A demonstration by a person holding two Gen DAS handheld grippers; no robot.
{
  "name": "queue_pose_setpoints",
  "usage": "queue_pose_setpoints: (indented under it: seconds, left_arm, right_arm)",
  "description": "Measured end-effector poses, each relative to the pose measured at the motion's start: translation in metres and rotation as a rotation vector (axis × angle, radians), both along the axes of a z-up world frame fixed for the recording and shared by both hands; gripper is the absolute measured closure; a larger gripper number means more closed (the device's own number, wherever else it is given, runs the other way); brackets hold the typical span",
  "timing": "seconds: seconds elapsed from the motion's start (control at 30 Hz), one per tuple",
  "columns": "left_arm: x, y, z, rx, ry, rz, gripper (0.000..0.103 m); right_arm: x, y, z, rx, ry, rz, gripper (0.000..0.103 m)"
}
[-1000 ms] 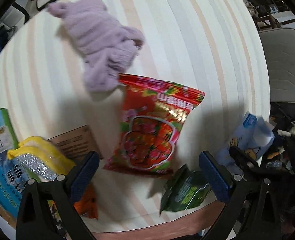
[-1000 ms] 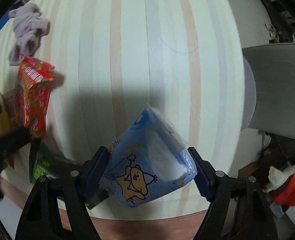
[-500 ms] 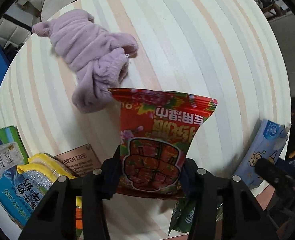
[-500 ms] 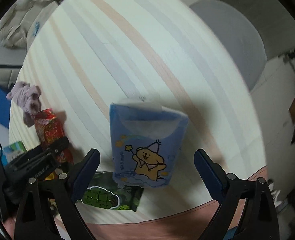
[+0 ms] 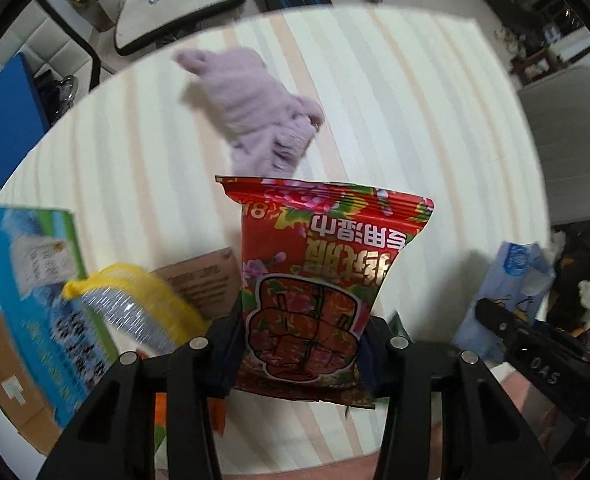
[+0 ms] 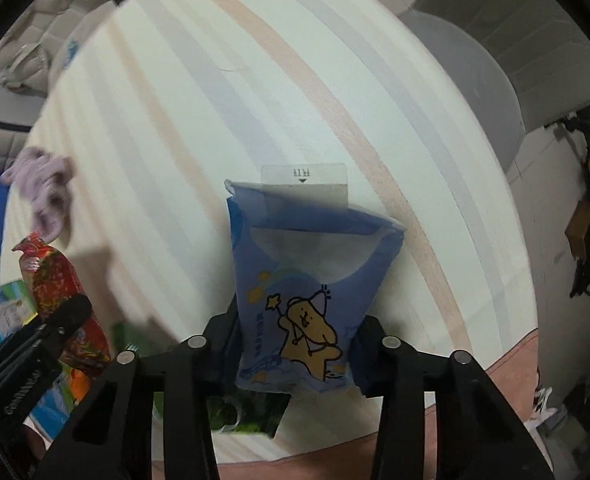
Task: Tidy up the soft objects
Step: 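Lower both held packs into the box and open both tools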
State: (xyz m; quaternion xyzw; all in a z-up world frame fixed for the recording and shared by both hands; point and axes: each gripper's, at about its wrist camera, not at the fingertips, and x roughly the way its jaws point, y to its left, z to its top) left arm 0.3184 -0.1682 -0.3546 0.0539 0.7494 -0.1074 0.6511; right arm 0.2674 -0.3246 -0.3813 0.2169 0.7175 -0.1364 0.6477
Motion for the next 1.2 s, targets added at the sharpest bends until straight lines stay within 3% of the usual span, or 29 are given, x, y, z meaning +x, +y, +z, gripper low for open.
queue_pose_setpoints:
  seconds: [0.17, 0.2, 0.3, 0.53, 0.63, 0.77, 0.9, 1.2]
  left_arm:
    - [-0.024, 0.054, 0.067, -0.093, -0.09, 0.074, 0.06]
    - [-0.03, 0.067, 0.081, -0.098, -0.184, 0.11, 0.06]
    - [-0.054, 0.115, 0.118, -0.114, -0.246, 0.151, 0.06]
    - [-0.067, 0.245, 0.158, -0.075, -0.269, 0.264, 0.06]
    - [-0.07, 0.3, 0.157, -0.03, -0.258, 0.32, 0.06]
    - [-0.062, 0.363, 0.143, 0.014, -0.226, 0.379, 0.06]
    - [-0.043, 0.409, 0.117, 0.033, -0.18, 0.414, 0.06]
    - [0.016, 0.44, 0.039, 0.027, -0.035, 0.42, 0.06]
  right_arm:
    - [-0.016, 0.046, 0.062, 0.052, -0.115, 0.098, 0.058]
    - [-0.02, 0.06, 0.076, 0.069, -0.14, 0.128, 0.058]
    - [-0.016, 0.078, 0.113, 0.111, -0.189, 0.214, 0.058]
    - [-0.044, 0.199, 0.177, 0.247, -0.242, 0.427, 0.058]
    - [-0.041, 0.261, 0.184, 0.256, -0.241, 0.514, 0.058]
    - [-0.034, 0.33, 0.172, 0.239, -0.231, 0.576, 0.058]
    - [-0.022, 0.368, 0.151, 0.22, -0.186, 0.597, 0.058]
    - [-0.006, 0.417, 0.078, 0.111, -0.041, 0.628, 0.058]
